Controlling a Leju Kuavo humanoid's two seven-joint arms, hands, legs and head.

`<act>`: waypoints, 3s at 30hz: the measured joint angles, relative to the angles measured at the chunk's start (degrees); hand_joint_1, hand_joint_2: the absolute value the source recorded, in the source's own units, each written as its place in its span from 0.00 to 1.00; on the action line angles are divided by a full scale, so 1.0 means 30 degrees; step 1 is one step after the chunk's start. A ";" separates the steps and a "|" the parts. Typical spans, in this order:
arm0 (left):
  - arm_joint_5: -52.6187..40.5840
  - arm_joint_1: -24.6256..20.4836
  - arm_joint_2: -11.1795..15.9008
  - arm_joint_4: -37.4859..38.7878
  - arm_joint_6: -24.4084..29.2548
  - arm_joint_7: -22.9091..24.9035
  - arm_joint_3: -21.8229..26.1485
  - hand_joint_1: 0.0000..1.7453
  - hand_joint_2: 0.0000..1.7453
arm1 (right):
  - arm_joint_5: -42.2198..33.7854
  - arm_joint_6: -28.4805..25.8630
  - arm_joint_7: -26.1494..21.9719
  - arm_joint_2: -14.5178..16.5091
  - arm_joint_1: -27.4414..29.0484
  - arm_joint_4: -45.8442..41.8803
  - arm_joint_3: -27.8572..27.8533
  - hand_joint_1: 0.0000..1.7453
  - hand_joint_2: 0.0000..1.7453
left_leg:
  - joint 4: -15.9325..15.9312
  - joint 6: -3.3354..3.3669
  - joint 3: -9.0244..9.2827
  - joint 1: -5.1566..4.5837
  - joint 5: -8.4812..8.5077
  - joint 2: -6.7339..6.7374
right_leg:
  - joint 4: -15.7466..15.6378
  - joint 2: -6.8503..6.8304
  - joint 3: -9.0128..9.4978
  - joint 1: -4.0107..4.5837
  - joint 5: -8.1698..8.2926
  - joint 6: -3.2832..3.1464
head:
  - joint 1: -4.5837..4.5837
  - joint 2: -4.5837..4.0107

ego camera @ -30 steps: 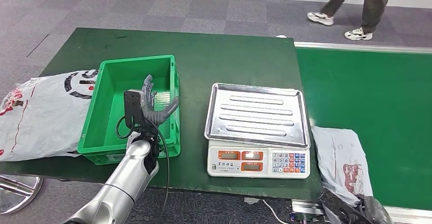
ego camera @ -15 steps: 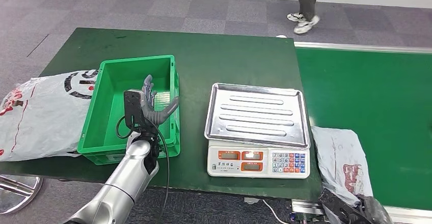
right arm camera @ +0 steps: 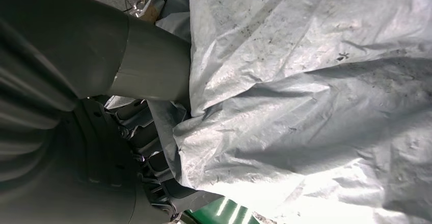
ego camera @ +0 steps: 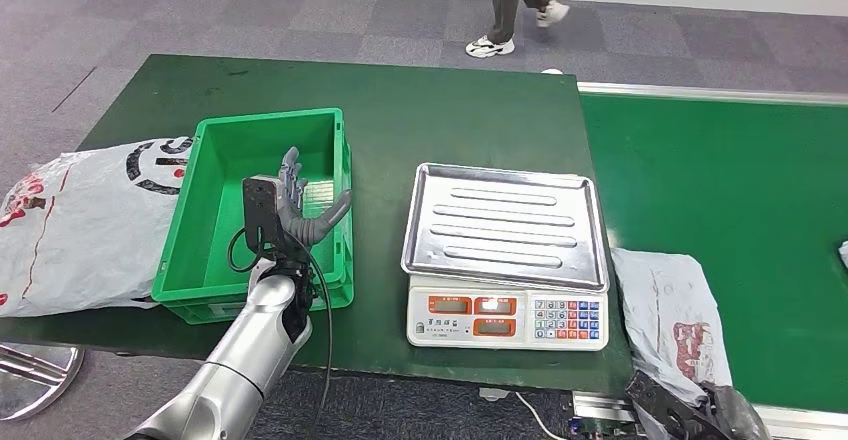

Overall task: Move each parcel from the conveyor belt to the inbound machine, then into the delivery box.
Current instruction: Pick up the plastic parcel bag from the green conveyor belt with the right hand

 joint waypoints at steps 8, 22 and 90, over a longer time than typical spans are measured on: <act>0.0004 0.0000 0.0002 0.0000 0.0000 0.0000 -0.0004 0.00 1.00 | 0.0002 0.0000 0.0000 0.0000 0.0000 0.0000 0.0000 1.00 1.00 | 0.0000 0.0000 0.0000 0.0000 0.0000 0.0000 | 0.0000 0.0000 0.0000 0.0000 0.0000 0.0000 | 0.0002 0.0000; 0.0003 0.0000 0.0002 0.0000 0.0000 0.0000 0.0000 0.00 1.00 | 0.0000 0.0000 0.0000 -0.0007 0.0000 0.0007 0.0000 1.00 1.00 | 0.0000 0.0001 0.0000 0.0000 -0.0001 0.0000 | 0.0000 0.0000 0.0000 0.0000 0.0000 0.0000 | 0.0000 0.0000; -0.0323 -0.2768 -0.1018 0.2382 0.0226 0.0843 -0.0525 0.00 1.00 | -1.3819 -0.7929 0.2330 -1.1780 -1.7566 0.7694 1.0717 1.00 1.00 | 0.0022 0.0133 -0.0412 -0.0096 0.0423 -0.0099 | 0.0040 -0.0047 -0.0396 -0.0092 0.0424 0.0157 | 0.0009 0.0000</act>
